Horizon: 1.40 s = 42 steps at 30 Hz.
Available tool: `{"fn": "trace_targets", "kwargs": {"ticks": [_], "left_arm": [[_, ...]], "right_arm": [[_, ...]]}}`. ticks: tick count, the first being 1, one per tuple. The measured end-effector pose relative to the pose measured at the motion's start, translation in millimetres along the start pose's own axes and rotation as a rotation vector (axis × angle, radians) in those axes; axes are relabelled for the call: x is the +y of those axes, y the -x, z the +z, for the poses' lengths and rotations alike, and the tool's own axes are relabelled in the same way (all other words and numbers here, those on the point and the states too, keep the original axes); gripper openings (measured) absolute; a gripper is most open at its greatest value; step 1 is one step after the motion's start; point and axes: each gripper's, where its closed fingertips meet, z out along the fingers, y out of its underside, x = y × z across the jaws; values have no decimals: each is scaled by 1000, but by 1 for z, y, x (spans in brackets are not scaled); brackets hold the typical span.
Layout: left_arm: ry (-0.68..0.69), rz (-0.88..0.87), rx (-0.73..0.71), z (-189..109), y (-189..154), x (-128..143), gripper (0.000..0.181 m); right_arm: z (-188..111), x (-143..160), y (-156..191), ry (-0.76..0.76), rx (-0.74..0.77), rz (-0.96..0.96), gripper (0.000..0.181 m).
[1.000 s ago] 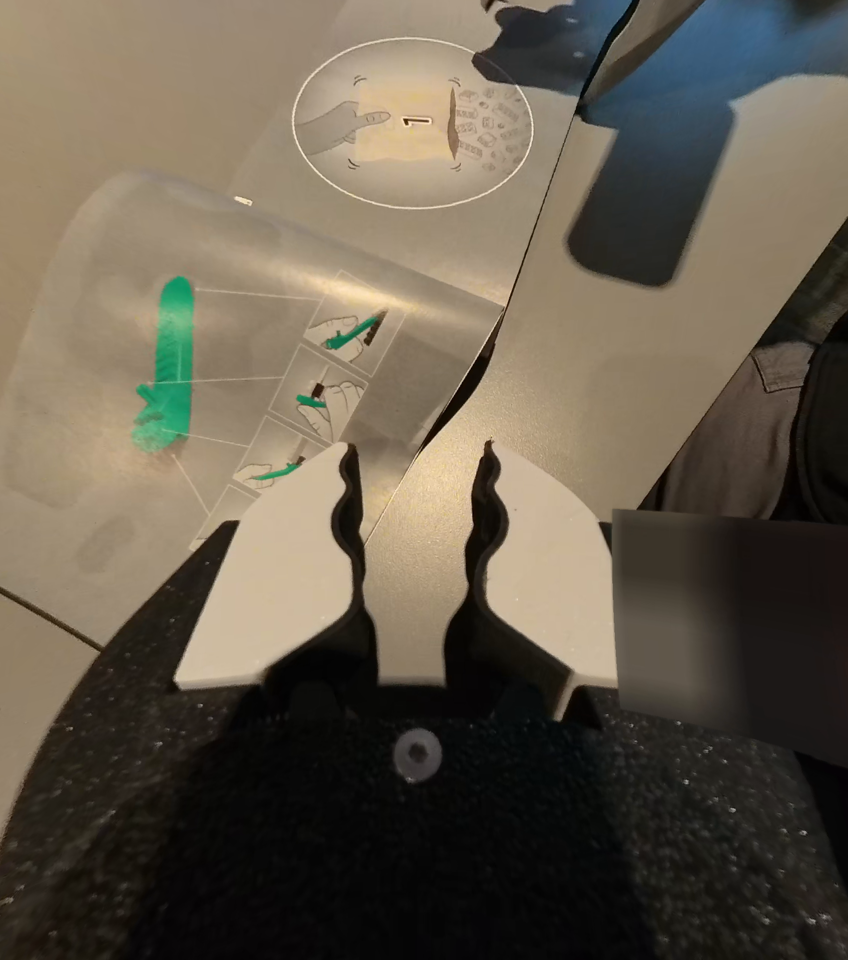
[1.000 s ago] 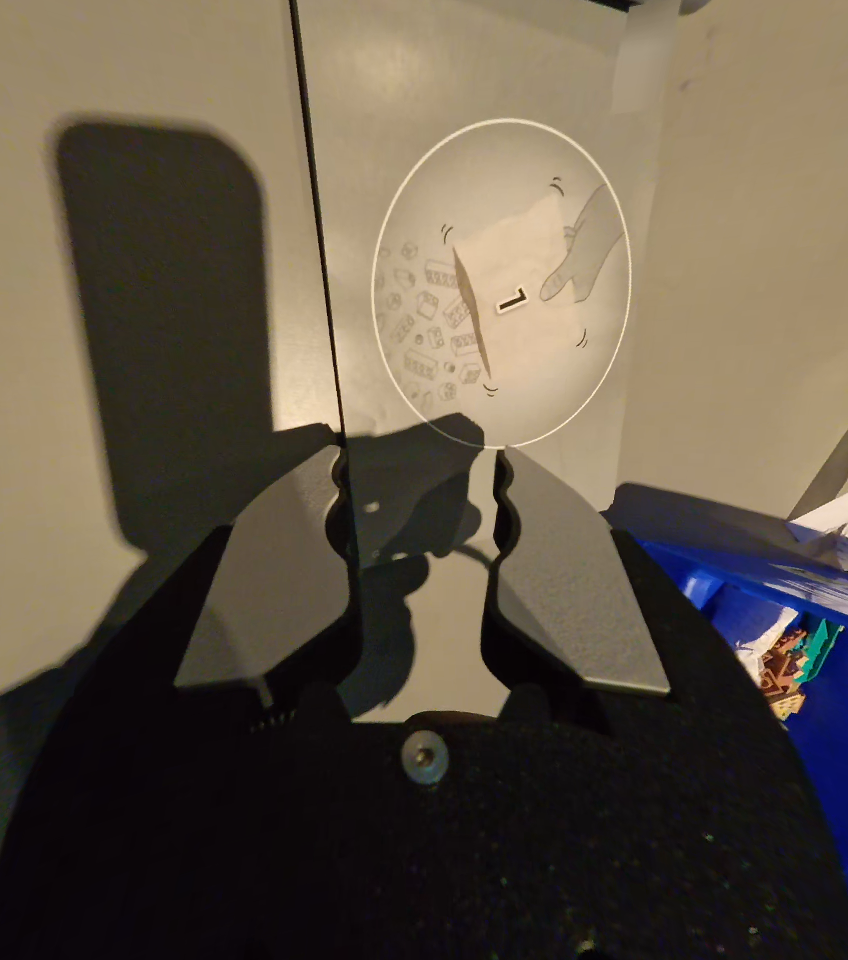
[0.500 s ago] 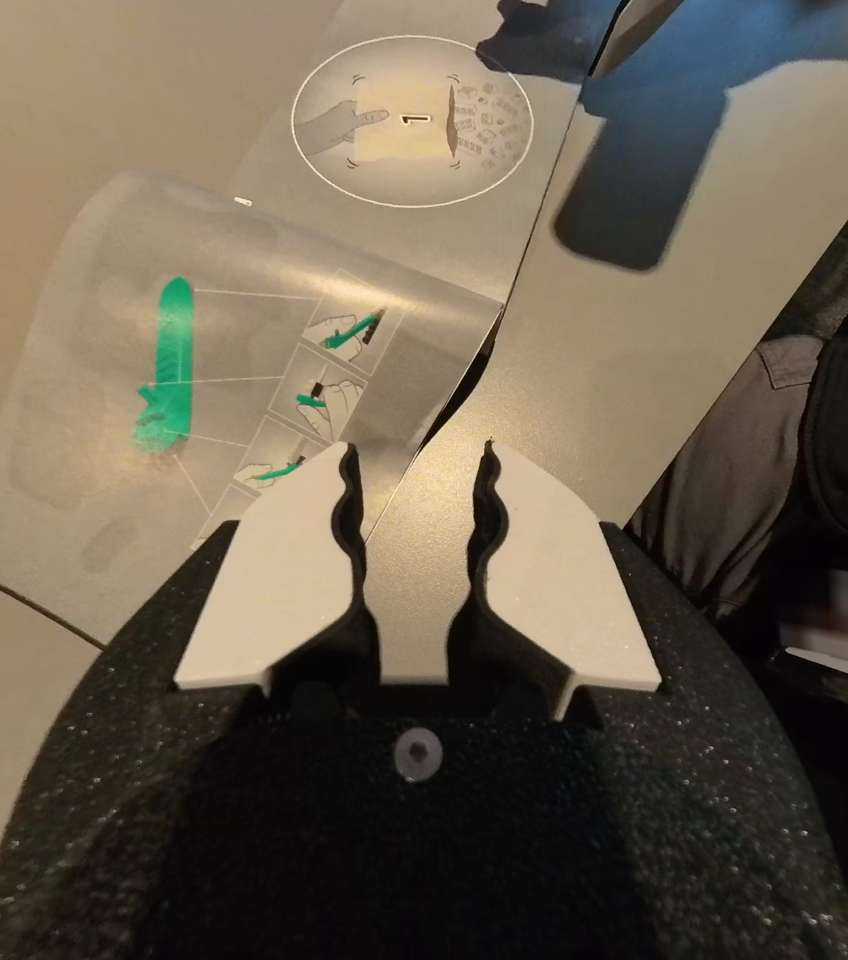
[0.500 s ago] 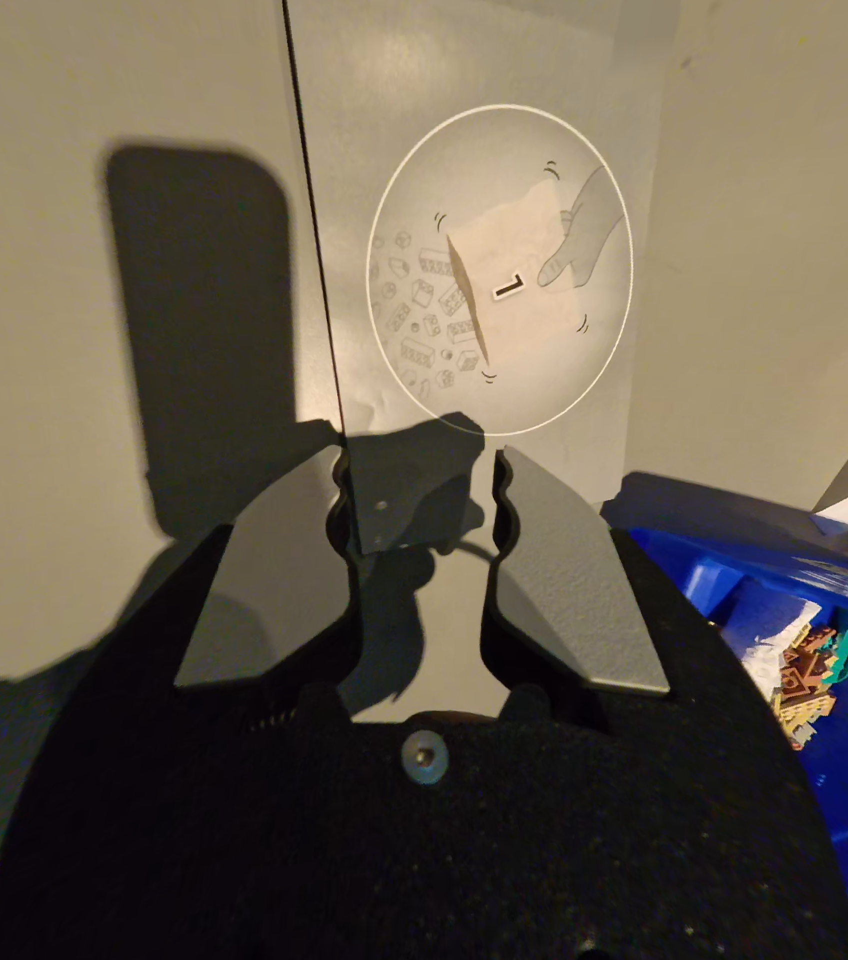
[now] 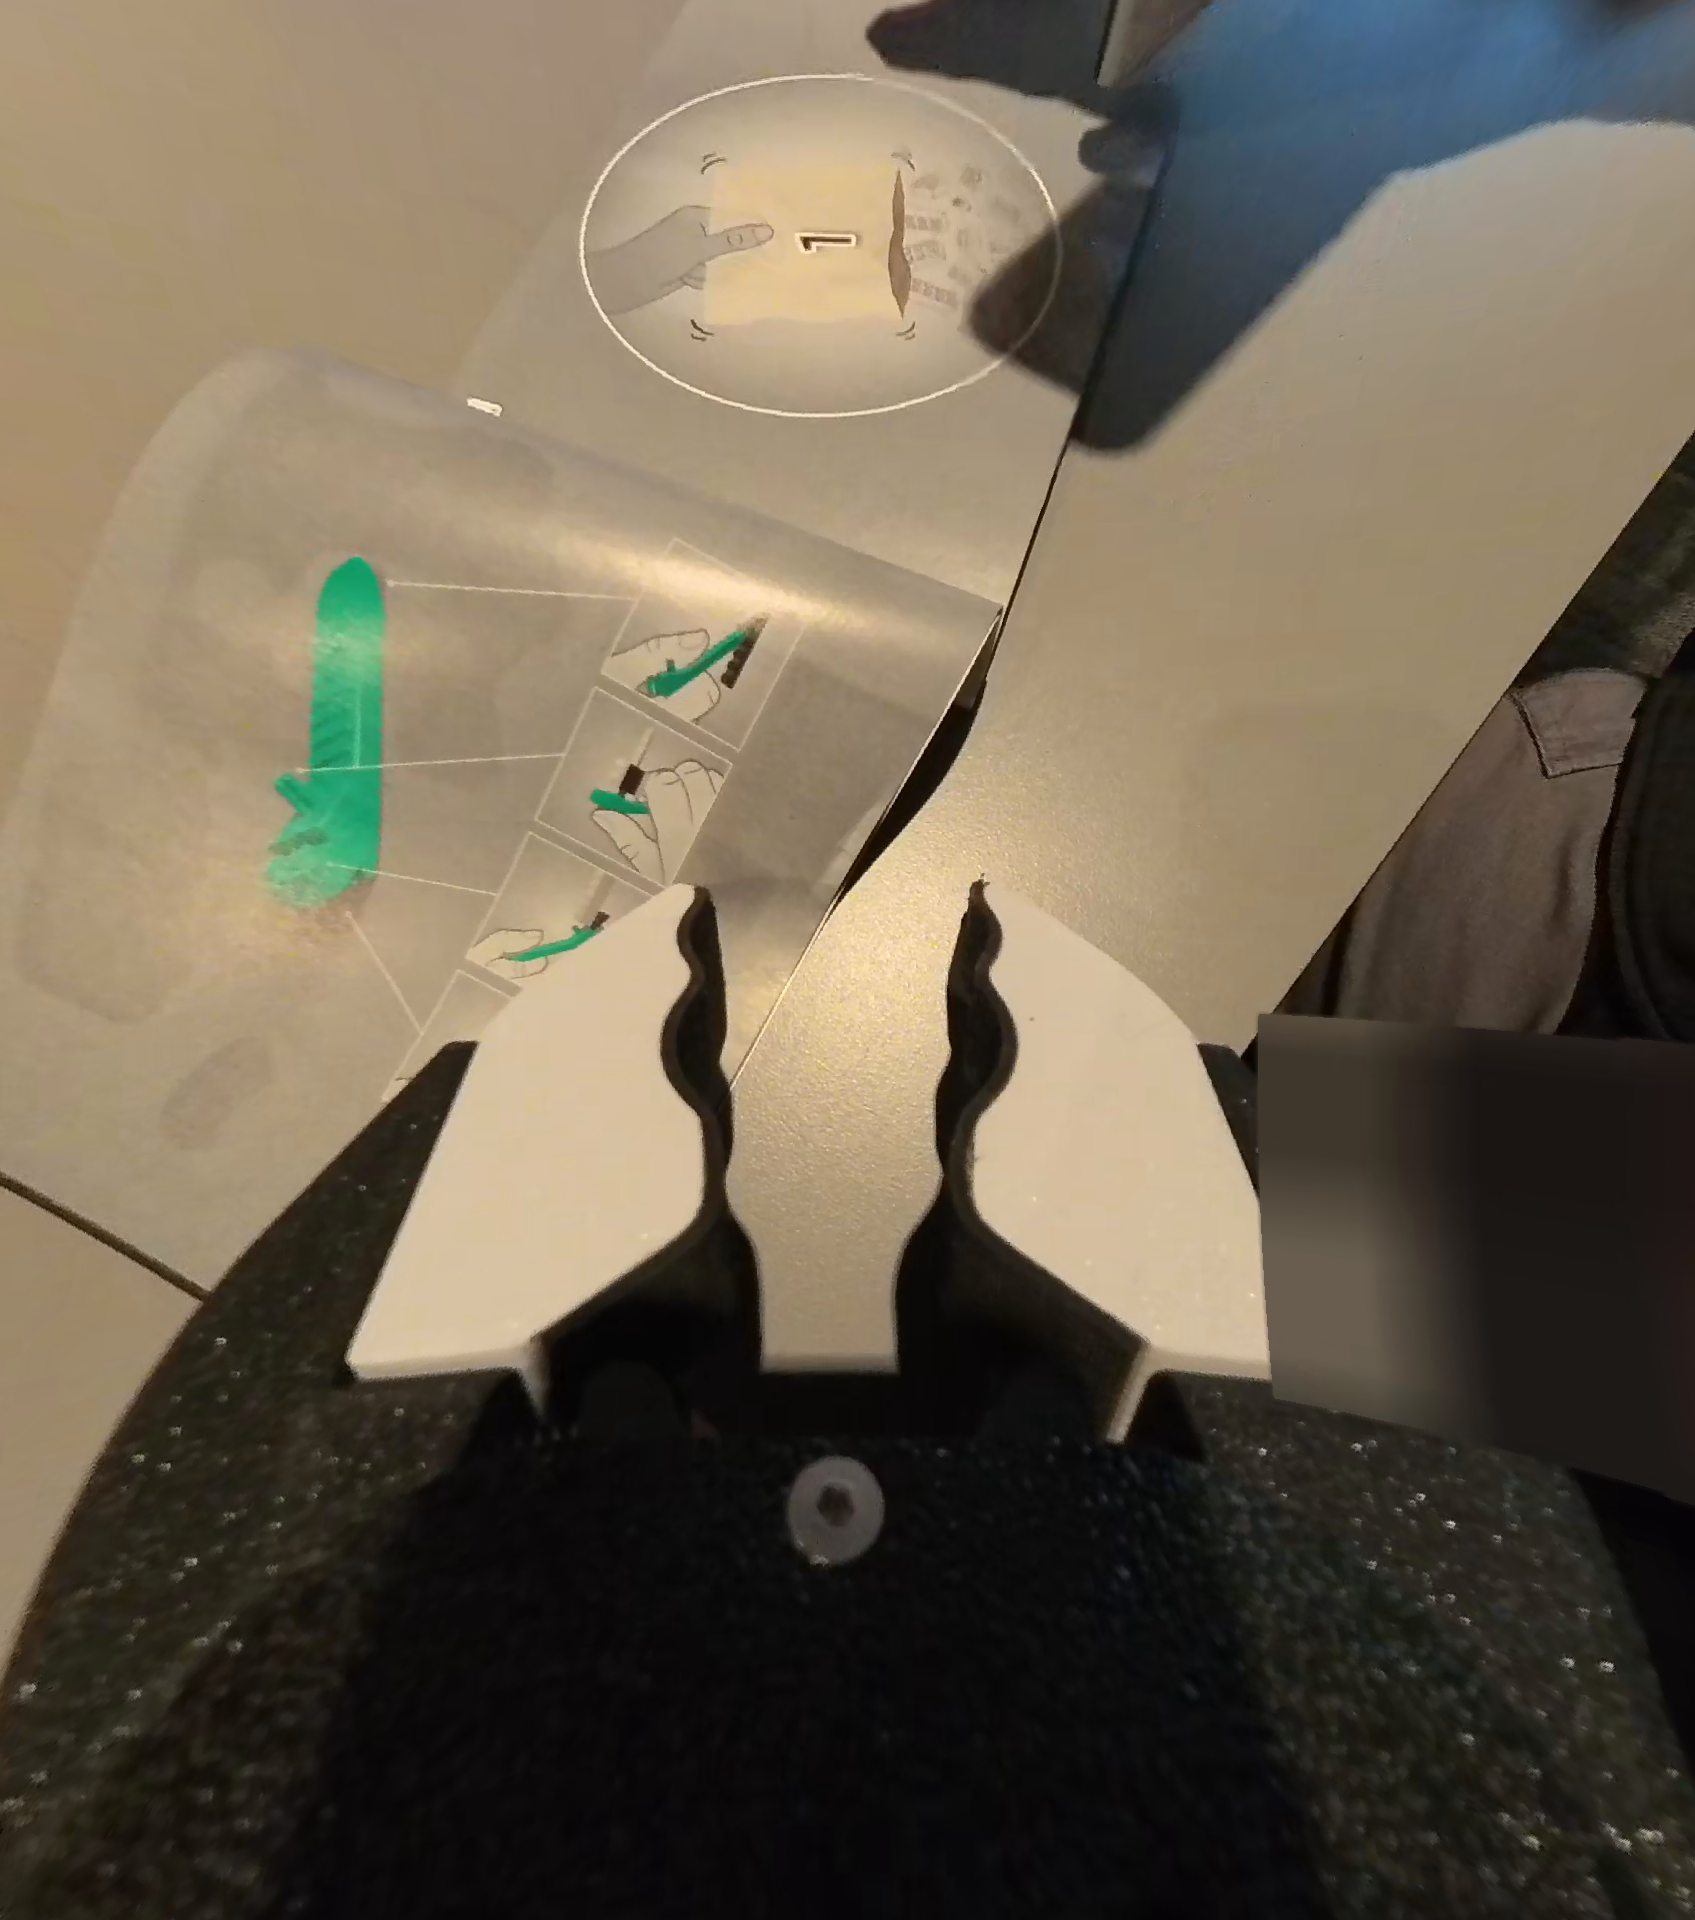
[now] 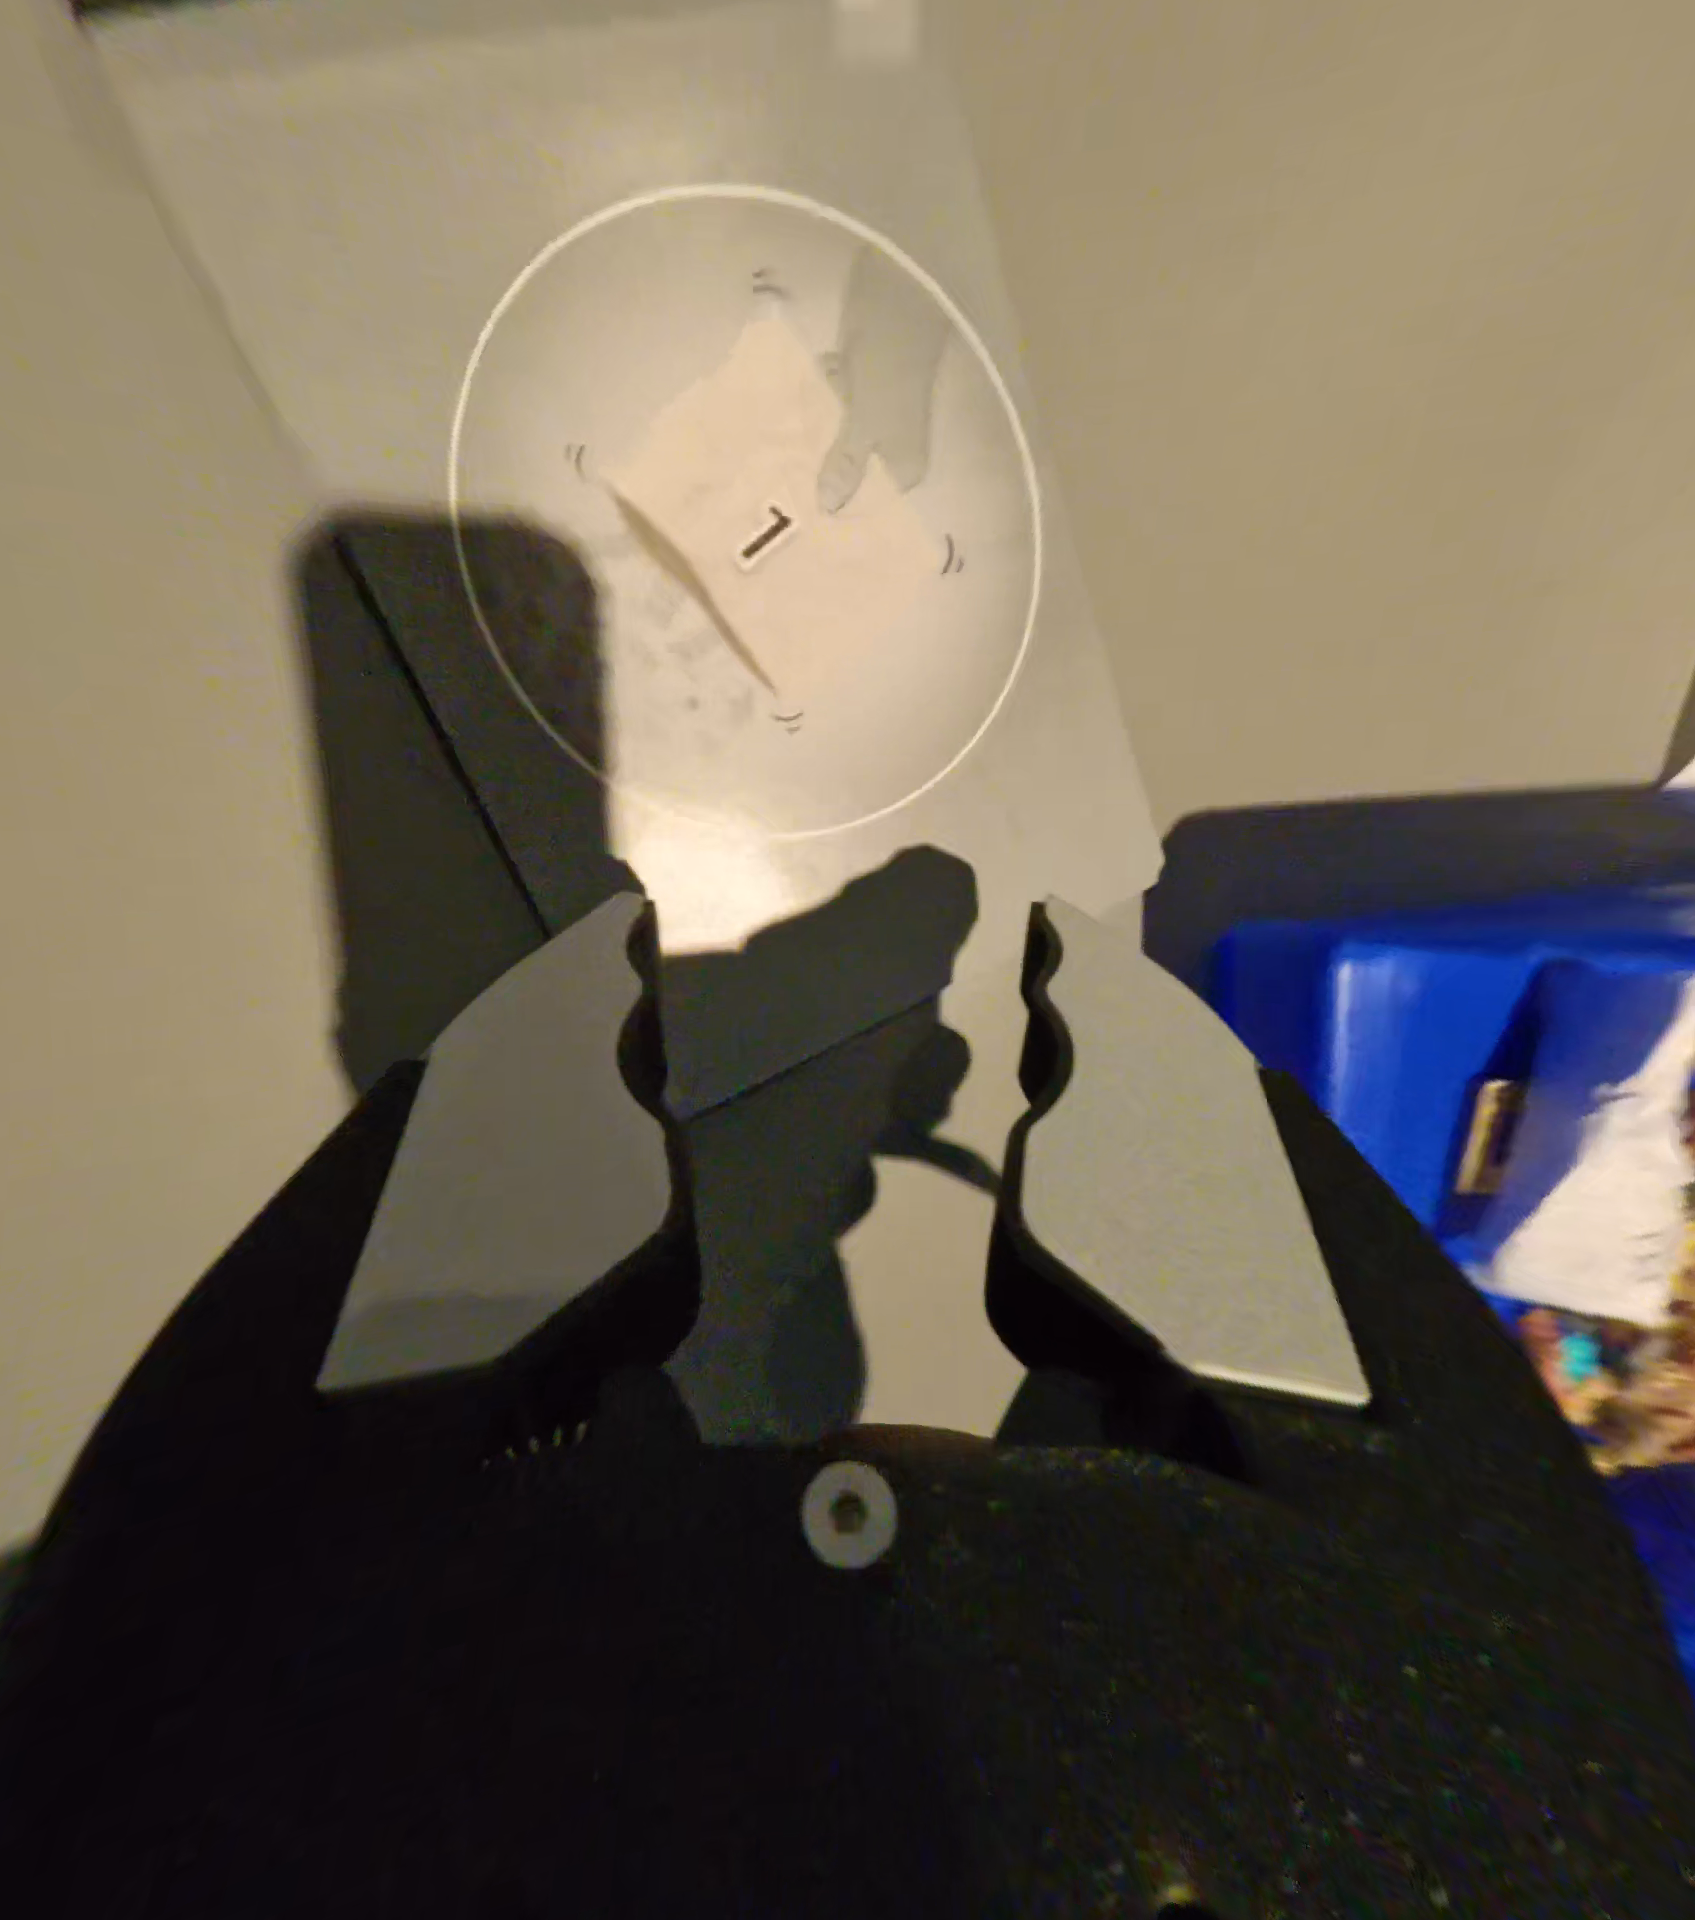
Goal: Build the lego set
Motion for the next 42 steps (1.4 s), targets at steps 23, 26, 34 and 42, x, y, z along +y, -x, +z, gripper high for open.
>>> {"fn": "trace_targets", "kwargs": {"ticks": [23,26,34,42], "left_arm": [[-6,-14,59,-1,-3,-1,46],[-13,-20,69,-1,-3,-2,43],[-27,-27,83,-3,-4,-3,45],[-37,-29,90,-4,-4,-4,45]], "right_arm": [[9,-16,18,-270,414,931,89],[12,-16,20,-258,381,943,83],[18,-16,24,-209,358,934,63],[19,-22,27,-233,326,895,35]]}}
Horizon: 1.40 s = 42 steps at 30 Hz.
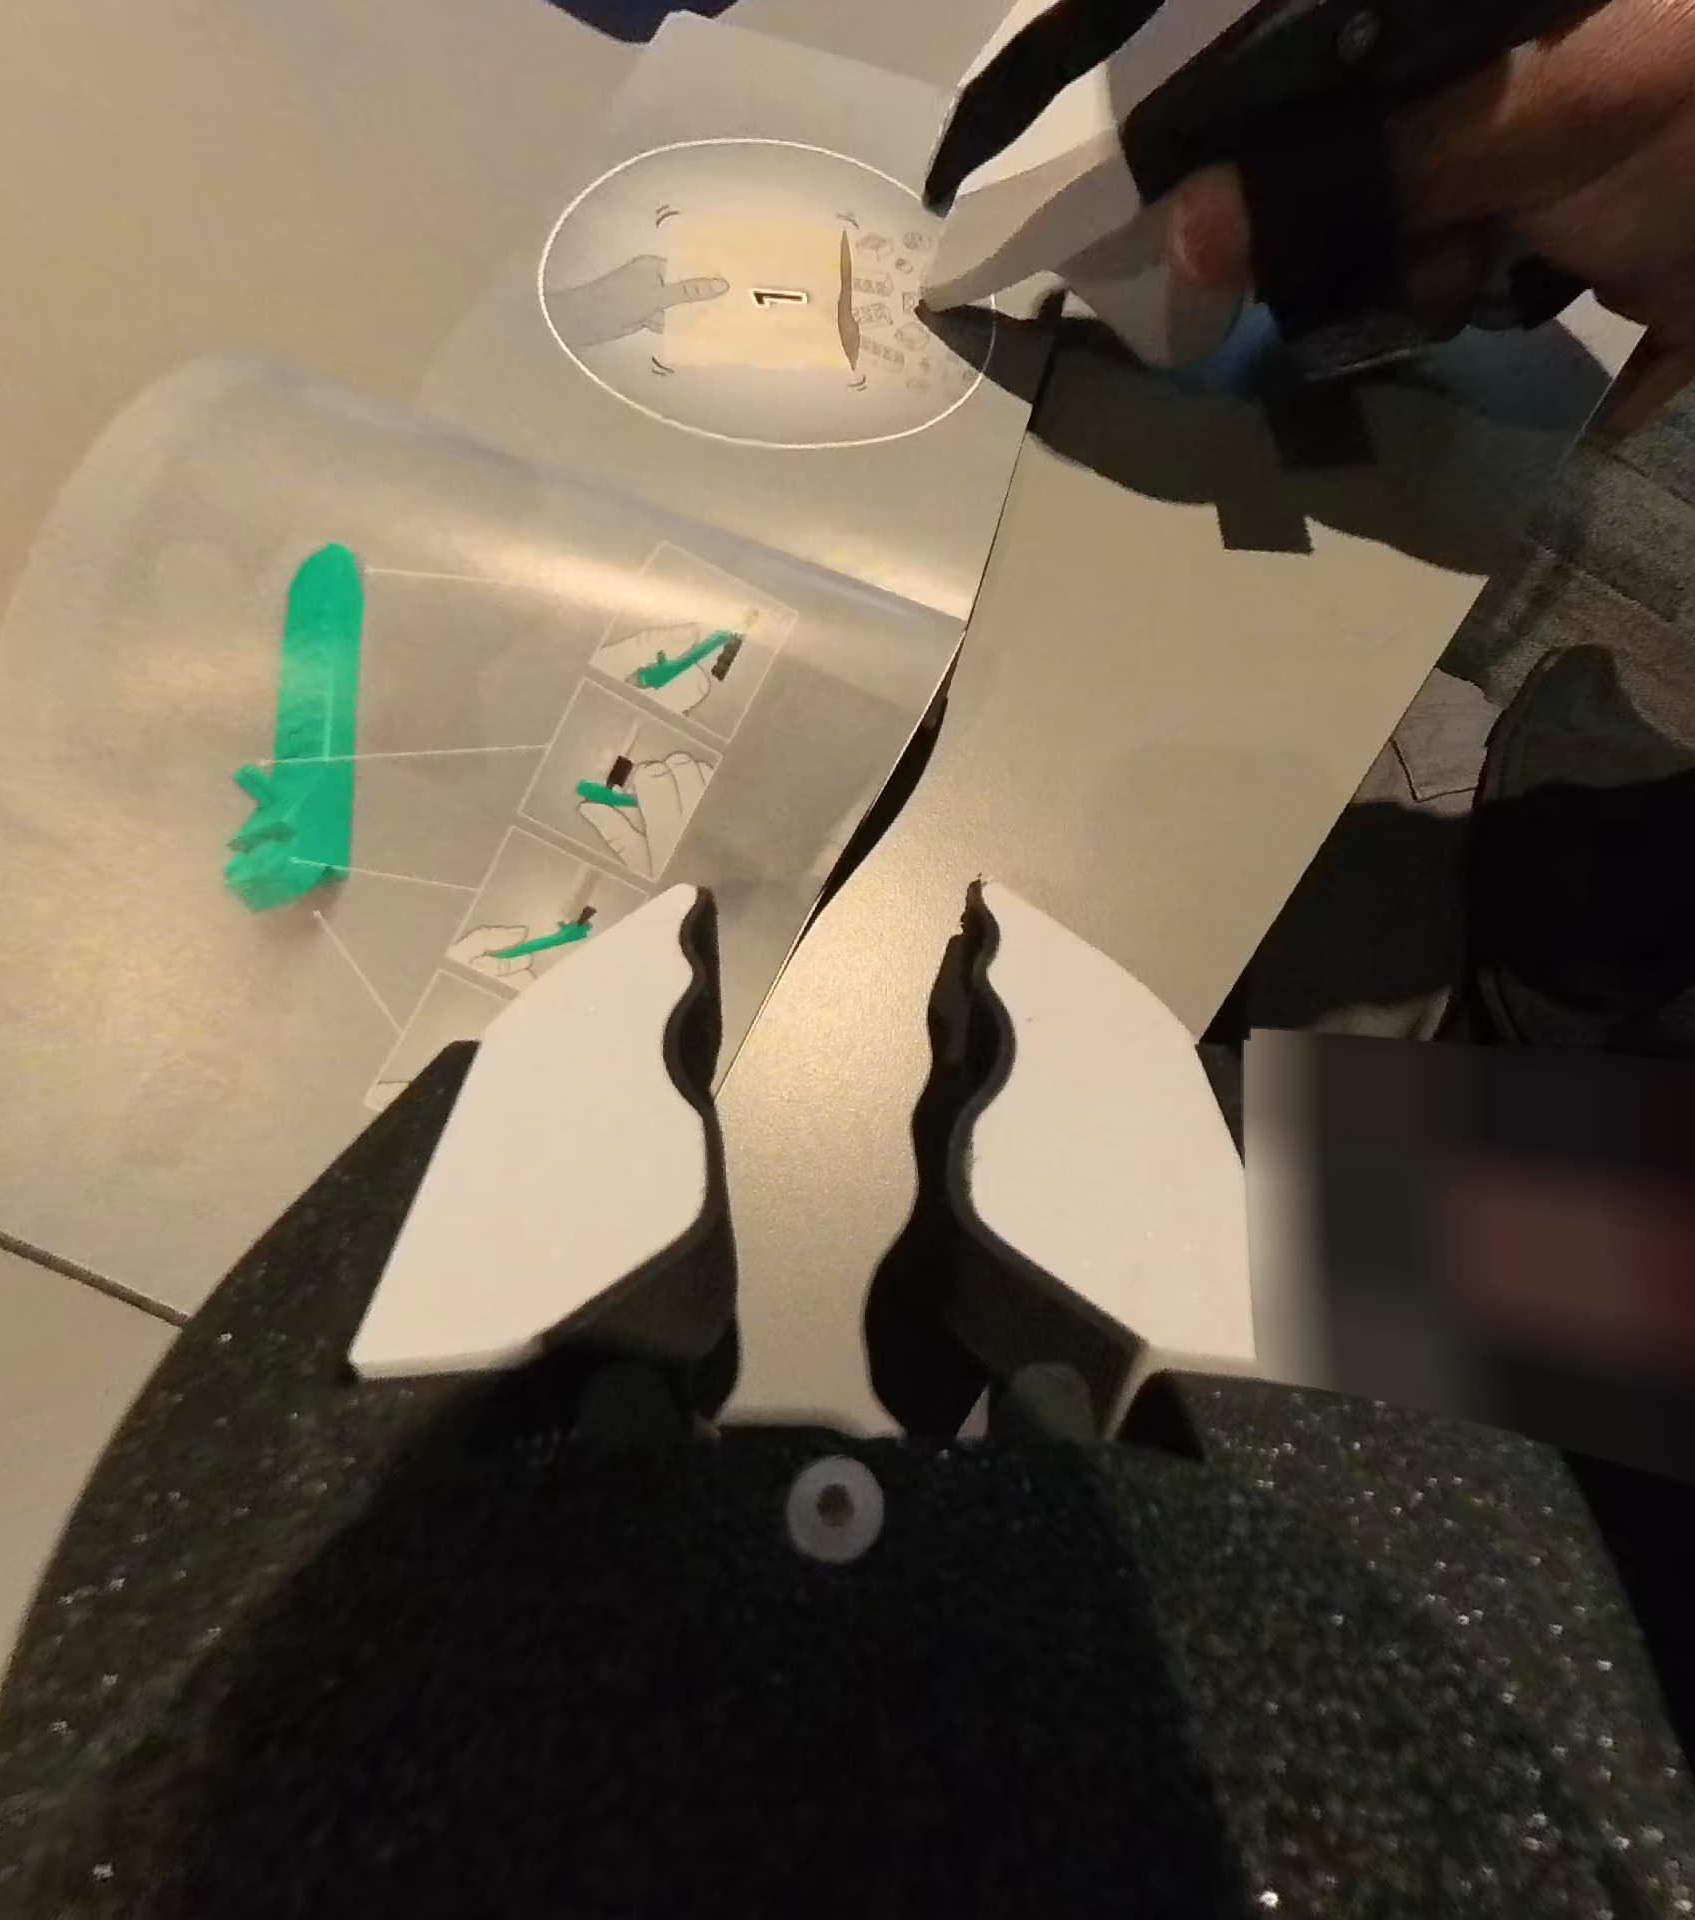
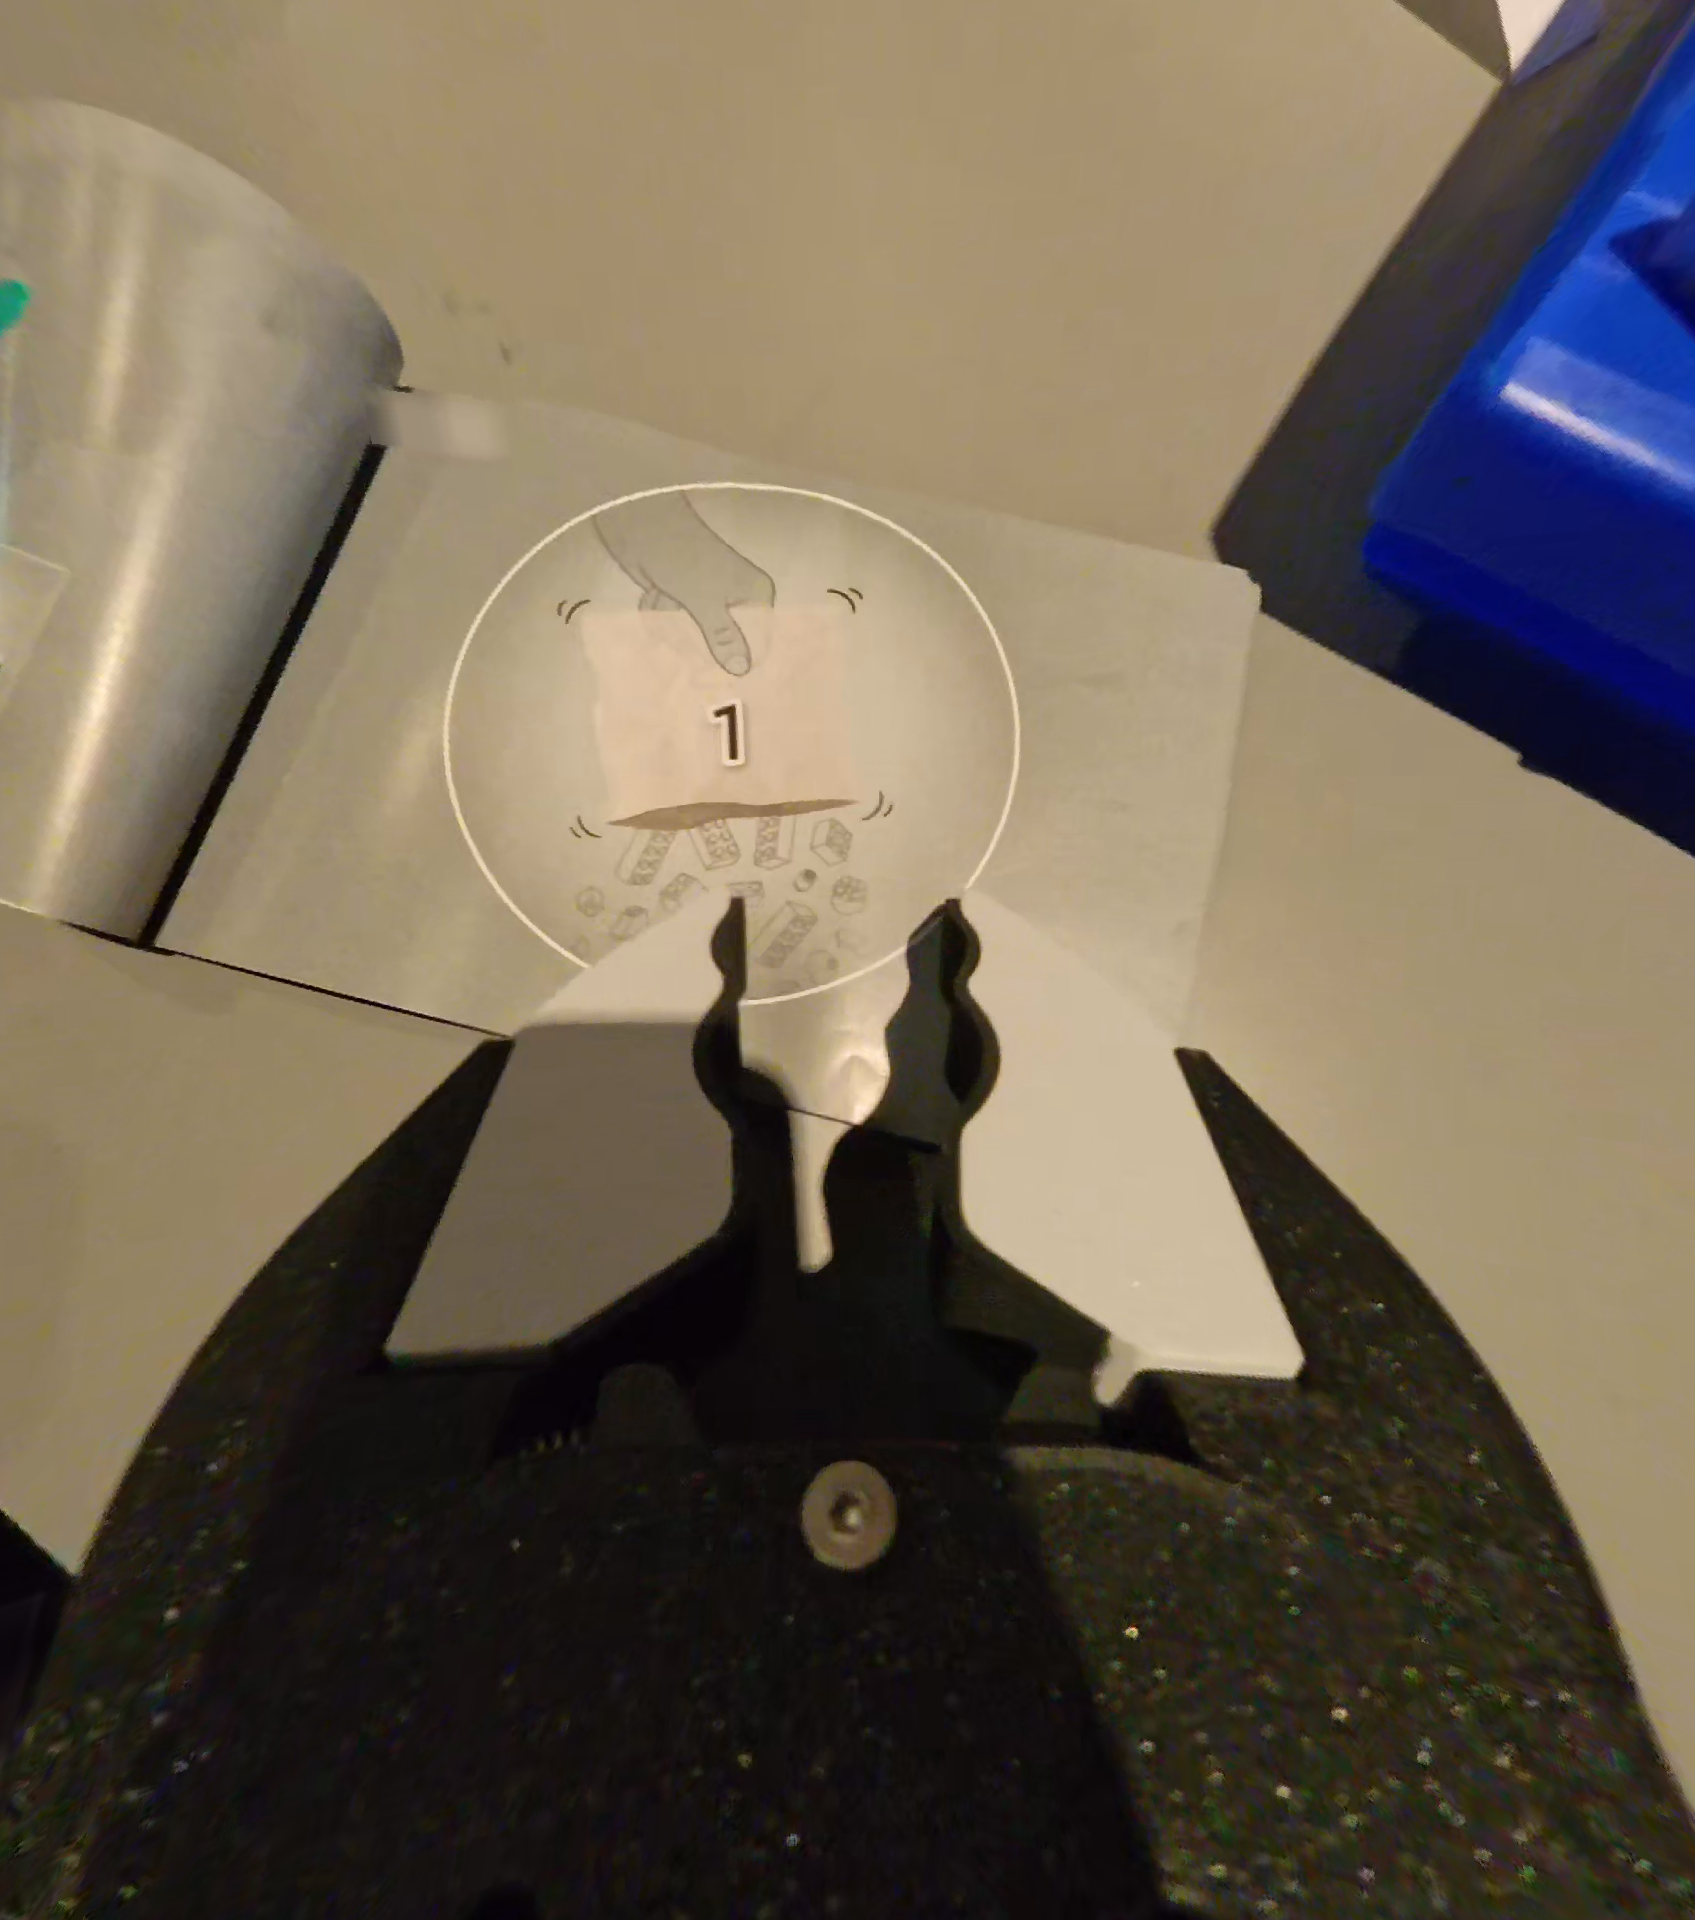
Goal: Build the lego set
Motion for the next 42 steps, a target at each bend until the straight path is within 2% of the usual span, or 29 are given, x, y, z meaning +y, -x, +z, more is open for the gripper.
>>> {"fn": "trace_targets", "kwargs": {"ticks": [4,9,15,22,28,32,37,42], "left_arm": [[-6,-1,1,-1,0,0,45],[-9,-1,1,-1,0,-1,44],[-8,3,-1,-1,-1,0,43],[-9,5,-1,-1,-1,0,43],[-12,4,-2,-1,-1,-1,43],[-15,2,-4,-1,-1,-1,43],[-20,-3,1,-2,-1,-2,43],[-27,-9,7,-3,-1,-2,43]], "right_arm": [[-3,-5,-3,-43,23,-5,63],[-2,0,-12,-8,76,25,77],[1,2,-6,16,48,28,65],[0,1,0,7,24,13,42],[-1,1,0,7,15,17,34],[-1,1,8,5,-26,20,19],[-1,0,12,5,-42,10,19],[-2,-1,11,-12,-9,-3,49]]}}
